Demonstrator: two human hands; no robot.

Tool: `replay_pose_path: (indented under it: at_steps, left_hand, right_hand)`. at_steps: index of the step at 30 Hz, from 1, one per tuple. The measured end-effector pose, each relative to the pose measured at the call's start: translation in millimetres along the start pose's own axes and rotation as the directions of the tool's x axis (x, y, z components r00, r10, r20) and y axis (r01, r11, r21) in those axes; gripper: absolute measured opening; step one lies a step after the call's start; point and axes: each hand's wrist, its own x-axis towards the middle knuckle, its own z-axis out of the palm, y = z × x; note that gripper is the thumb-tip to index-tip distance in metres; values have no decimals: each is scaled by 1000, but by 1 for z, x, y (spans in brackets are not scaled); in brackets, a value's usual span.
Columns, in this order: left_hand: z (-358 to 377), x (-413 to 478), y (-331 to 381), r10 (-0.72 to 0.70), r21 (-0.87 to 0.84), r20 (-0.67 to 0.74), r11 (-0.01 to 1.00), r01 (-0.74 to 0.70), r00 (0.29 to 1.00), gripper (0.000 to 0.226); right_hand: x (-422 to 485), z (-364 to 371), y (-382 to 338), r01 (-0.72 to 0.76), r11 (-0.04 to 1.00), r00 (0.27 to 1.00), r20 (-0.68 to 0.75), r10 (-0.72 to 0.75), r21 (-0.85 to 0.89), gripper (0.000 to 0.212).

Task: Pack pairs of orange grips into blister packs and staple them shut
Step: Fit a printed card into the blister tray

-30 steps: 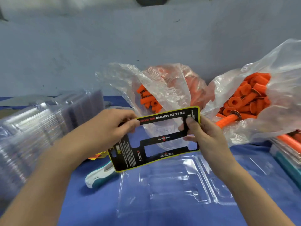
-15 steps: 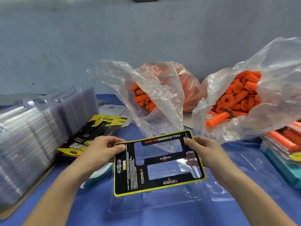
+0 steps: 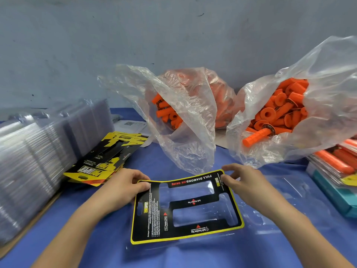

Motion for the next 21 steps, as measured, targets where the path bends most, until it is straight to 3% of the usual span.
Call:
replay_pose_path:
  at_steps: [11, 21]
  left_hand:
    - [3, 0, 0, 25, 126, -25, 992, -22, 999, 6]
    - [4, 1, -2, -4, 137, -7, 991, 5, 1000, 5]
  right_hand:
    - [1, 3, 6, 89, 975, 991, -75, -106, -202, 25]
    - [-9, 12, 10, 158, 889, 986, 27, -162, -430, 33]
